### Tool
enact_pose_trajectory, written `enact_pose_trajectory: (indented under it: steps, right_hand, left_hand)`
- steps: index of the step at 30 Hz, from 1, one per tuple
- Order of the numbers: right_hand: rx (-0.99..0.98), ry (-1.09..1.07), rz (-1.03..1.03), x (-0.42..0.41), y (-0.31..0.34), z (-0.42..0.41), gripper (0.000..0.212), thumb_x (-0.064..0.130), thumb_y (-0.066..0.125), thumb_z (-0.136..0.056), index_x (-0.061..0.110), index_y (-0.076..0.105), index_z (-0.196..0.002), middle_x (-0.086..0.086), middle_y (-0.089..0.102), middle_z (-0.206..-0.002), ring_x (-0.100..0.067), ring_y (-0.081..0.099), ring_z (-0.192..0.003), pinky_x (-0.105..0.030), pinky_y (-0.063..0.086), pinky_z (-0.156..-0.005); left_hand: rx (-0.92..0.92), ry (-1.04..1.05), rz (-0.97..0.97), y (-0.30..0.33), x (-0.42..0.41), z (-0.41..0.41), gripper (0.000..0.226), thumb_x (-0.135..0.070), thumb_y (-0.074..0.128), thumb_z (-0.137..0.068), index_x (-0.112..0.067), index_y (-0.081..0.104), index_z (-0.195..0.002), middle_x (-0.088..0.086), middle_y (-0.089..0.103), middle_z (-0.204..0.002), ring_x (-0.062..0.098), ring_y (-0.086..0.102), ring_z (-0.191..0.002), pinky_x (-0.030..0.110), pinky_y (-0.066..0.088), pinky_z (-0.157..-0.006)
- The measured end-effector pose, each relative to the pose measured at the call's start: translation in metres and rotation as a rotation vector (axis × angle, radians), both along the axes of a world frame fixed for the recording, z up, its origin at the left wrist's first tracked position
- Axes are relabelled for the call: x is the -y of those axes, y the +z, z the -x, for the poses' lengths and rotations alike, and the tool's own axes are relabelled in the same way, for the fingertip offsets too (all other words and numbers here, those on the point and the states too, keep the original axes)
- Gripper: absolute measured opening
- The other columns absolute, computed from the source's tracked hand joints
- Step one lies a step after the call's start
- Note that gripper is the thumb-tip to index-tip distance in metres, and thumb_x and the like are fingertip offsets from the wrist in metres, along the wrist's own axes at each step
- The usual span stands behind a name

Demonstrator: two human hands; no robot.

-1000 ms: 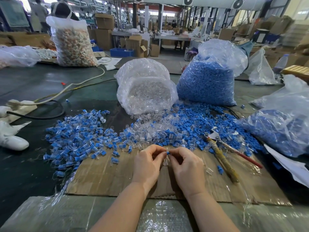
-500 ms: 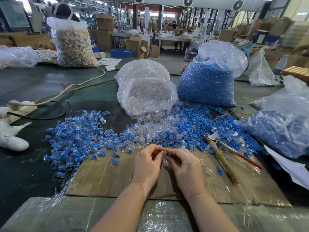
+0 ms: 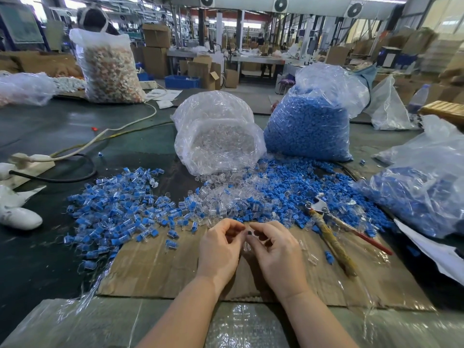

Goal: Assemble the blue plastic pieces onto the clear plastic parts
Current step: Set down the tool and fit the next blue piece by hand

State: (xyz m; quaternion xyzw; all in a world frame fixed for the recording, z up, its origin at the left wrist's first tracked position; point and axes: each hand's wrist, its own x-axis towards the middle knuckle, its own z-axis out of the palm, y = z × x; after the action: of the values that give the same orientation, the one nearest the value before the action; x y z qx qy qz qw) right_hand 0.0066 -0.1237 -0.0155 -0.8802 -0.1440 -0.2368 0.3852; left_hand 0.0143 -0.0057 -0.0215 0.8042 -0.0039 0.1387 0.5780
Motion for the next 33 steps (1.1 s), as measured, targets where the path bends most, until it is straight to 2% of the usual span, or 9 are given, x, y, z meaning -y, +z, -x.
enact_pose_trajectory:
  steps: [2,7,12,15,19,23,29,31,33]
  right_hand:
    - [0.015,-0.054,0.009,0.005,0.002,-0.002,0.019,0.016,0.069,-0.083,0.011,0.068,-0.101,0.004,0.061,-0.091,-0.012,0.056,-0.087,-0.023,0.047,-0.079]
    - [-0.035,-0.391,0.106,0.038,0.017,-0.015,0.032,0.020,0.062,-0.087,0.009,0.060,-0.117,-0.005,0.059,-0.109,-0.016,0.050,-0.099,-0.024,0.036,-0.088]
    - [-0.437,-0.745,0.416,0.083,0.028,-0.024,0.043,0.042,0.047,-0.093,0.014,0.046,-0.125,-0.017,0.047,-0.127,-0.033,0.044,-0.116,-0.042,0.034,-0.098]
    - [-0.695,-0.769,0.480,0.098,0.030,-0.029,0.045,0.050,0.044,-0.089,0.017,0.046,-0.120,-0.017,0.040,-0.136,-0.036,0.035,-0.125,-0.048,0.026,-0.106]
    - [-0.816,-0.710,0.537,0.101,0.030,-0.035,0.046,0.044,0.049,-0.080,0.020,0.044,-0.119,-0.014,0.033,-0.142,-0.036,0.031,-0.128,-0.052,0.022,-0.107]
    - [-0.822,-0.710,0.592,0.101,0.031,-0.038,0.049,0.048,0.048,-0.083,0.019,0.043,-0.122,-0.015,0.032,-0.143,-0.037,0.030,-0.129,-0.054,0.022,-0.105]
    - [-0.621,-0.710,0.667,0.095,0.037,-0.028,0.036,0.042,0.039,-0.092,0.011,0.045,-0.110,-0.017,0.045,-0.124,-0.034,0.041,-0.114,-0.045,0.036,-0.092]
    - [-0.506,-0.634,0.656,0.092,0.045,-0.025,0.032,0.040,0.037,-0.093,0.011,0.044,-0.105,-0.015,0.049,-0.115,-0.031,0.046,-0.106,-0.041,0.040,-0.087]
    - [-0.421,-0.458,0.595,0.083,0.055,-0.020,0.028,0.039,0.034,-0.095,0.013,0.044,-0.097,-0.007,0.052,-0.100,-0.022,0.050,-0.089,-0.032,0.043,-0.074]
  left_hand:
    - [-0.001,0.008,0.005,0.000,0.000,0.000,0.017,-0.012,0.068,-0.082,-0.028,0.063,-0.079,-0.011,0.065,-0.075,-0.005,0.060,-0.070,0.007,0.046,-0.064]
    - [-0.013,0.009,0.017,0.000,0.001,0.002,0.016,-0.012,0.067,-0.083,-0.027,0.062,-0.079,-0.009,0.065,-0.077,-0.002,0.060,-0.072,0.006,0.046,-0.064]
    - [-0.021,0.001,0.020,0.001,0.001,0.002,0.014,-0.012,0.066,-0.084,-0.025,0.063,-0.081,-0.008,0.065,-0.078,0.001,0.060,-0.073,0.007,0.046,-0.065]
    - [-0.024,-0.001,0.013,0.001,0.001,0.003,0.016,-0.012,0.066,-0.084,-0.027,0.062,-0.080,-0.009,0.064,-0.078,0.000,0.059,-0.073,0.006,0.046,-0.064]
    - [-0.026,-0.001,-0.003,0.000,0.000,0.002,0.019,-0.013,0.066,-0.084,-0.030,0.060,-0.079,-0.011,0.064,-0.077,-0.007,0.058,-0.073,0.004,0.044,-0.063]
    - [-0.034,0.005,-0.002,-0.001,0.000,0.001,0.021,-0.013,0.066,-0.083,-0.032,0.059,-0.078,-0.012,0.064,-0.077,-0.006,0.058,-0.073,0.005,0.044,-0.063]
    - [-0.060,0.012,0.000,0.001,0.000,0.000,0.018,-0.013,0.065,-0.084,-0.029,0.059,-0.080,-0.010,0.064,-0.080,0.001,0.060,-0.076,0.005,0.044,-0.064]
    - [-0.079,0.019,0.043,0.004,0.001,-0.001,0.016,-0.012,0.065,-0.084,-0.027,0.060,-0.081,-0.007,0.065,-0.079,0.003,0.061,-0.074,0.005,0.045,-0.062]
    - [-0.121,0.041,0.144,0.008,0.001,-0.004,0.014,-0.010,0.065,-0.084,-0.023,0.062,-0.080,-0.003,0.066,-0.078,0.006,0.062,-0.071,0.009,0.046,-0.058]
